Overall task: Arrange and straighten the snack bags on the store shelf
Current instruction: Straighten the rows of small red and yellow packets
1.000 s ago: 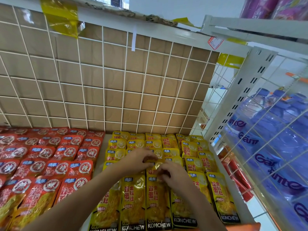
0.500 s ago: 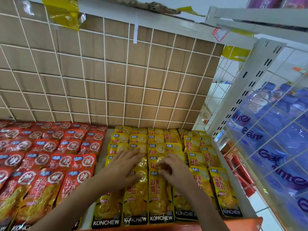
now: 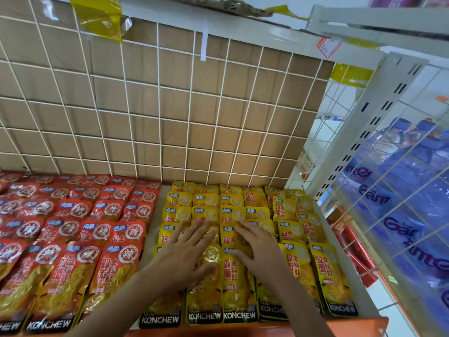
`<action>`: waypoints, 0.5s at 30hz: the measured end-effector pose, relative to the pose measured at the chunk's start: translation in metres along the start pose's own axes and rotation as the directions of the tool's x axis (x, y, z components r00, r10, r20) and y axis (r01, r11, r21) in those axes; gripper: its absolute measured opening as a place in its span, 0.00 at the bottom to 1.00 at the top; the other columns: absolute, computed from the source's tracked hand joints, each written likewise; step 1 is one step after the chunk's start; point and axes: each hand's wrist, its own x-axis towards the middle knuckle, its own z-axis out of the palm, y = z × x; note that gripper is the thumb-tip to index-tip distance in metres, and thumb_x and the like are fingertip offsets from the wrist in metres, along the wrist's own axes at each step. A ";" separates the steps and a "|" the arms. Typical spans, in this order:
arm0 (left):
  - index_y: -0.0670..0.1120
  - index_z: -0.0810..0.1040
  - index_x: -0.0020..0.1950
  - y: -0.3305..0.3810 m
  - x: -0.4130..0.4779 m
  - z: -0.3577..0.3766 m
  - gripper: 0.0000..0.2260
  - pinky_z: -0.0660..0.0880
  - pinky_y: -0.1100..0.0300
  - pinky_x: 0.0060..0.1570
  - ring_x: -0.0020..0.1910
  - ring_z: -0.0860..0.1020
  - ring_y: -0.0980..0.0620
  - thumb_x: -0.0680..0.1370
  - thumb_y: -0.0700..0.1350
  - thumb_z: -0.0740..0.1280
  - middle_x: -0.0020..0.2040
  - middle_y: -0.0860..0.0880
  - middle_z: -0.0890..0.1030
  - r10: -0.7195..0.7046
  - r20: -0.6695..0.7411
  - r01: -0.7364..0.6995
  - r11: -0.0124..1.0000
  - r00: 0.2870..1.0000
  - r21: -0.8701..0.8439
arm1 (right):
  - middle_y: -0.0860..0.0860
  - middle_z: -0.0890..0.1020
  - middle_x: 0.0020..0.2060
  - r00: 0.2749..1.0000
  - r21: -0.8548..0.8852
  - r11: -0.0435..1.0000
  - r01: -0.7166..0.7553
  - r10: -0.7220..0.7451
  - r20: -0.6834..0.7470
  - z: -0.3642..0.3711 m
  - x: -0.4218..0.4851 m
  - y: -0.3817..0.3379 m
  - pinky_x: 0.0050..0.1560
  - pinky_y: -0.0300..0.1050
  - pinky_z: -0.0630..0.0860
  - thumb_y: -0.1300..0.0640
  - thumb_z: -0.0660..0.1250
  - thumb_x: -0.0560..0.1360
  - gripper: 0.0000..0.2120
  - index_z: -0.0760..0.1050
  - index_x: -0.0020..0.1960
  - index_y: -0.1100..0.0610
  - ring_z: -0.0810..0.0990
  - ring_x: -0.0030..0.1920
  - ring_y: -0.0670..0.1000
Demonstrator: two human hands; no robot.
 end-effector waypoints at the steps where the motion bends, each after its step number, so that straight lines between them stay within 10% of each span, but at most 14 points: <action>1: 0.49 0.67 0.70 0.000 0.000 0.000 0.29 0.57 0.49 0.63 0.68 0.68 0.48 0.79 0.65 0.44 0.69 0.49 0.70 0.004 0.007 -0.004 1.000 1.000 0.010 | 0.40 0.56 0.73 1.000 0.011 1.000 0.004 -0.004 -0.003 0.000 0.000 0.000 0.71 0.42 0.48 0.25 0.38 0.62 0.45 0.56 0.73 0.44 0.54 0.73 0.43; 6: 0.50 0.60 0.74 0.005 0.001 -0.014 0.32 0.49 0.53 0.68 0.71 0.64 0.50 0.77 0.68 0.43 0.72 0.50 0.65 -0.028 -0.018 0.027 0.999 0.999 -0.045 | 0.39 0.62 0.69 0.997 0.092 0.996 0.011 -0.004 -0.075 -0.005 -0.002 0.003 0.72 0.48 0.56 0.41 0.60 0.75 0.21 0.67 0.67 0.44 0.59 0.70 0.43; 10: 0.53 0.36 0.74 0.016 0.013 -0.022 0.39 0.29 0.56 0.70 0.73 0.34 0.56 0.69 0.71 0.40 0.73 0.56 0.35 0.051 -0.026 -0.055 0.982 0.998 -0.183 | 0.39 0.59 0.72 1.000 0.062 0.998 0.012 -0.012 -0.008 -0.013 0.000 0.007 0.72 0.46 0.50 0.46 0.60 0.77 0.25 0.59 0.72 0.46 0.55 0.72 0.42; 15: 0.51 0.33 0.74 0.028 0.019 -0.016 0.49 0.32 0.49 0.72 0.72 0.30 0.54 0.62 0.76 0.44 0.74 0.55 0.32 0.099 0.072 -0.090 0.989 0.992 -0.115 | 0.38 0.58 0.72 0.997 0.042 0.998 0.047 -0.050 0.061 -0.015 0.004 0.007 0.72 0.43 0.47 0.46 0.60 0.77 0.27 0.57 0.73 0.44 0.54 0.72 0.40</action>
